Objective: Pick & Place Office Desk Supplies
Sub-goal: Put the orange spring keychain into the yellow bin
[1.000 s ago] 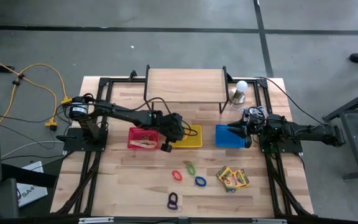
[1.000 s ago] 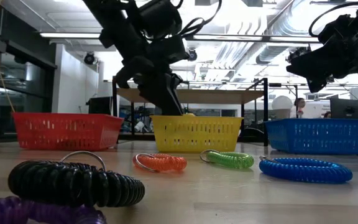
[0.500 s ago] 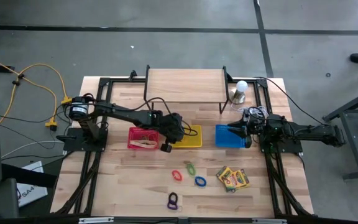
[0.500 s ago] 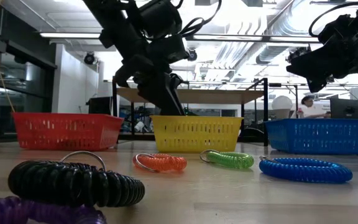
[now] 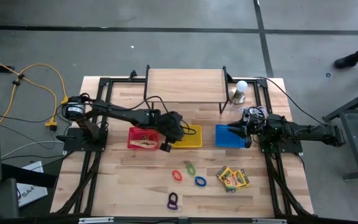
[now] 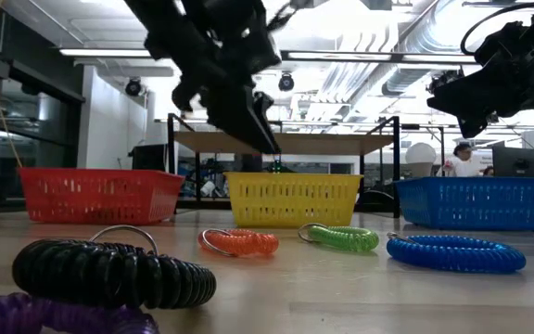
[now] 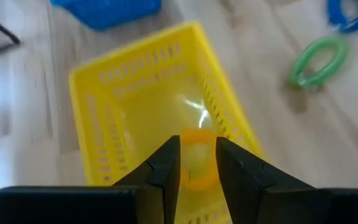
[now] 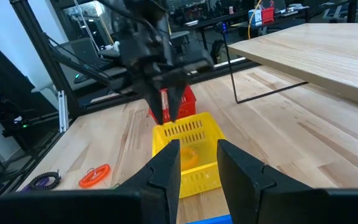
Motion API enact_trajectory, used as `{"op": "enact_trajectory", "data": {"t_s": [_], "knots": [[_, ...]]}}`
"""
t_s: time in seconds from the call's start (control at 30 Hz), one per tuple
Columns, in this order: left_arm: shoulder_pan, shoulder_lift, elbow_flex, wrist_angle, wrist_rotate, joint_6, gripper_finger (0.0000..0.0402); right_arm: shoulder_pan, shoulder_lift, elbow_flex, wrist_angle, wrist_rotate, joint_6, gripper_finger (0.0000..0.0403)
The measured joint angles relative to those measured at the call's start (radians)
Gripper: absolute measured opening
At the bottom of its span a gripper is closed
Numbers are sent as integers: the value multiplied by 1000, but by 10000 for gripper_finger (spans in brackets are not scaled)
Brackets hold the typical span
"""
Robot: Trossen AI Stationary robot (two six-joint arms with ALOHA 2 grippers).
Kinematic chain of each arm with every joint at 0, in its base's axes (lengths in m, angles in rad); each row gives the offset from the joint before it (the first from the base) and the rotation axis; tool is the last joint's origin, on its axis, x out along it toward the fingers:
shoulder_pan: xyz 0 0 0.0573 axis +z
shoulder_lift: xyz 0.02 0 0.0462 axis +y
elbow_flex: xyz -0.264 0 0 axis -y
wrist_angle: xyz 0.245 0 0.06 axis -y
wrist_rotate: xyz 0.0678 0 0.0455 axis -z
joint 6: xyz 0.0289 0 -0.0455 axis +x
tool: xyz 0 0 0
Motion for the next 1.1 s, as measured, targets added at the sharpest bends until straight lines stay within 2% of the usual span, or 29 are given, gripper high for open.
{"op": "enact_trajectory", "data": {"t_s": [0.23, 0.63, 0.73, 0.97, 1.1], "knots": [[-88, -40, 0, -6, 0, 3, 99, 0, 0, 0, 0, 0, 0, 94], [-348, -32, 0, -39, -29, -43, 99, 0, 0, 0, 0, 0, 0, 94], [-398, -32, 0, -42, -75, -43, 99, 0, 0, 0, 0, 0, 0, 94], [-421, -9, 2, -39, -99, -46, 99, 0, 0, 0, 0, 0, 0, 94], [-414, 40, 2, -25, -70, -53, 99, 0, 0, 0, 0, 0, 0, 94]]}}
